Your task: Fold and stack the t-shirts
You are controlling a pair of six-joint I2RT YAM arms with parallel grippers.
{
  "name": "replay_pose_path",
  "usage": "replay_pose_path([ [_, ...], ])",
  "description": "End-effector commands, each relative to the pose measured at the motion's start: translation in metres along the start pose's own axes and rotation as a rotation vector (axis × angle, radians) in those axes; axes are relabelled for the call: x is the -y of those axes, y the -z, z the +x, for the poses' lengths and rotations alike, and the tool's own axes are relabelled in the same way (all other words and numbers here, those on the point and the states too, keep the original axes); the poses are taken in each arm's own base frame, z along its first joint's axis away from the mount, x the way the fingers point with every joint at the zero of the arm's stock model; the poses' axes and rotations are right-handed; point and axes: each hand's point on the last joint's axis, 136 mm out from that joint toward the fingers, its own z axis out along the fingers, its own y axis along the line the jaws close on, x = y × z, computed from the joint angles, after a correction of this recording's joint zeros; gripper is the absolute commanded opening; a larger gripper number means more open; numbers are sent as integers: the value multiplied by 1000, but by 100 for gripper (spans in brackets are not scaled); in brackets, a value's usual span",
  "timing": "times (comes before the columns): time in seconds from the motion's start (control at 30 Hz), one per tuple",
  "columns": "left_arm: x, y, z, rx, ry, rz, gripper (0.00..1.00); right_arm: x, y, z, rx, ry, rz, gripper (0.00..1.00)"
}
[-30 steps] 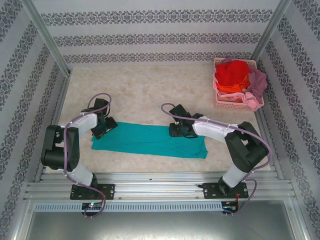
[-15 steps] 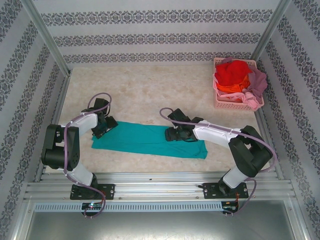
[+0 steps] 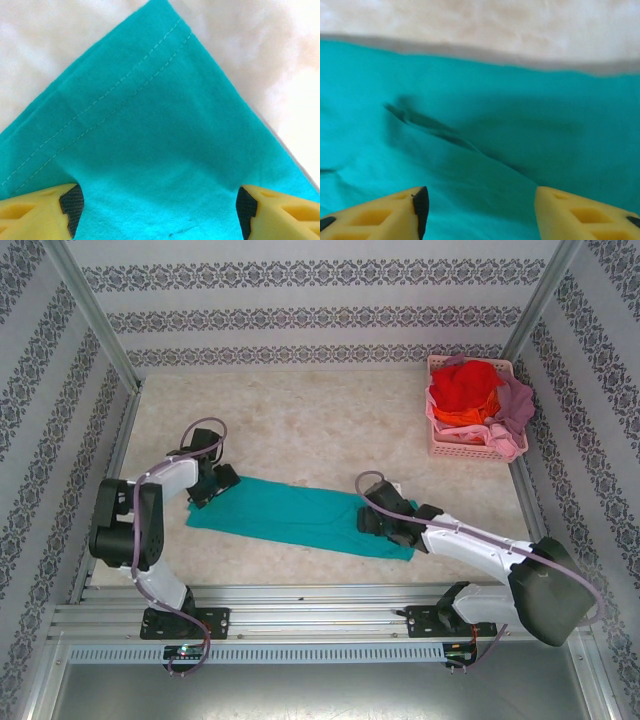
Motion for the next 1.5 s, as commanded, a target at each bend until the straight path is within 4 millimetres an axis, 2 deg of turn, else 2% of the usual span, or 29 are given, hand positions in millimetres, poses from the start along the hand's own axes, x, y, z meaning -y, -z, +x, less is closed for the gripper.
replay_pose_path([
  [0.0, -2, -25, 13, -71, -41, -30, 81, 5, -7, 8, -7, -92, -5, 48],
  [0.1, -14, -32, 26, -108, -40, -61, 81, 7, -15, 4, -28, -78, 21, 47],
  [0.2, -29, -26, 40, -119, -29, -83, 81, 11, -28, -17, -22, -69, 63, 47],
  [0.3, -38, -14, 64, -140, 6, -67, 81, 11, -47, -48, -20, -92, 81, 46],
  [0.4, -43, -3, 91, -152, 15, -61, 81, 0, -71, -85, -28, -78, 71, 47],
  [0.5, -45, 3, 123, -183, 22, -50, 80, -17, -98, -127, -11, -38, 70, 48],
  [0.57, -45, 8, 141, -193, 32, -46, 80, -35, -118, -155, -13, -33, 37, 50],
  [0.7, -41, 17, 165, -189, 49, -17, 80, -70, -146, -205, 22, -29, -22, 50],
  [0.83, -18, 23, 183, -202, 31, 56, 79, -114, -168, -246, 36, -47, -143, 52],
  [0.93, 9, 22, 196, -233, -23, 99, 78, -143, -179, -264, 29, -87, -253, 54],
  [1.03, 28, 17, 205, -256, -70, 106, 78, -160, -181, -277, 42, -98, -318, 56],
  [1.1, 34, 16, 204, -247, -82, 109, 79, -162, -174, -288, 66, -85, -327, 57],
  [1.23, 32, 29, 186, -173, -129, 62, 82, -157, -136, -315, 128, -64, -355, 59],
  [1.37, 26, 53, 162, -80, -196, 15, 87, -144, -90, -326, 212, -49, -352, 65],
  [1.47, 27, 70, 139, -13, -237, 3, 91, -115, -76, -308, 241, -88, -292, 69],
])
